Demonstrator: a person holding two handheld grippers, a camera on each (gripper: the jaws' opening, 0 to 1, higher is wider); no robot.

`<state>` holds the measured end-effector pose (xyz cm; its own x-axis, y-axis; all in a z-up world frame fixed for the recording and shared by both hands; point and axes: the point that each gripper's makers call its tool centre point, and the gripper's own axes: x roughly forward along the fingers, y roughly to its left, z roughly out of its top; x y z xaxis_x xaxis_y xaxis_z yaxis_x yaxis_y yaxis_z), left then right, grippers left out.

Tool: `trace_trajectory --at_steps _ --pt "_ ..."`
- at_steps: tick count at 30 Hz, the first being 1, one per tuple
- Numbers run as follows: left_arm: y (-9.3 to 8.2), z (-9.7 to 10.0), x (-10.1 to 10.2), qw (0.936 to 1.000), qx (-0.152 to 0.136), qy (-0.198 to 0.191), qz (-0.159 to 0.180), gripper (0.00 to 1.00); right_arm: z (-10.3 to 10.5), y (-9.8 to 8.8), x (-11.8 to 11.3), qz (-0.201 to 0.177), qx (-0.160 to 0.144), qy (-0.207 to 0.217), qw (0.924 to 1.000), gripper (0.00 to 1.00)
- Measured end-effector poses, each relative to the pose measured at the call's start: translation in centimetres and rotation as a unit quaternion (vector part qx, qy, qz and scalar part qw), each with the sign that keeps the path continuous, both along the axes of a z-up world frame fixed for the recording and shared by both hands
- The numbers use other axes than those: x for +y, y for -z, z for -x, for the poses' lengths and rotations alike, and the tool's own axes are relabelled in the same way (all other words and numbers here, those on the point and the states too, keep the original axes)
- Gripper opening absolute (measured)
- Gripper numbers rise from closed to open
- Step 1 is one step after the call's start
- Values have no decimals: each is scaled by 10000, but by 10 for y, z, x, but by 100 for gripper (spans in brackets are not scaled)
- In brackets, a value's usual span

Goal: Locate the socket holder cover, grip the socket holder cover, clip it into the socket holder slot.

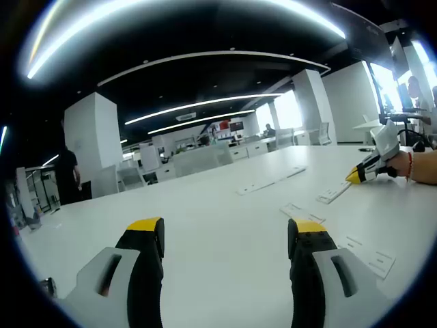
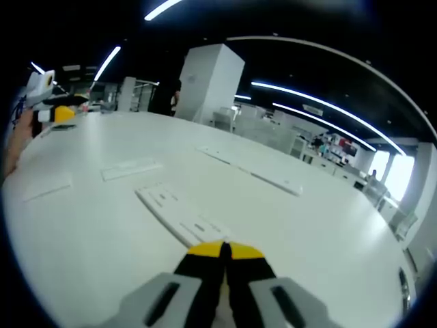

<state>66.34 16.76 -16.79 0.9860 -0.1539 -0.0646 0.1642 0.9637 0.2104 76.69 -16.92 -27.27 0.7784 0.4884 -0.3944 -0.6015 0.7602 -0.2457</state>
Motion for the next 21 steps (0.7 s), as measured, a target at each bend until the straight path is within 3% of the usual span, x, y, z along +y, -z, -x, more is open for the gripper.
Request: trace_trajectory --at_steps 21 --pt "2 0 0 10000 32 1 -22 73 3 0 2 43 -44 -42 10000 4"
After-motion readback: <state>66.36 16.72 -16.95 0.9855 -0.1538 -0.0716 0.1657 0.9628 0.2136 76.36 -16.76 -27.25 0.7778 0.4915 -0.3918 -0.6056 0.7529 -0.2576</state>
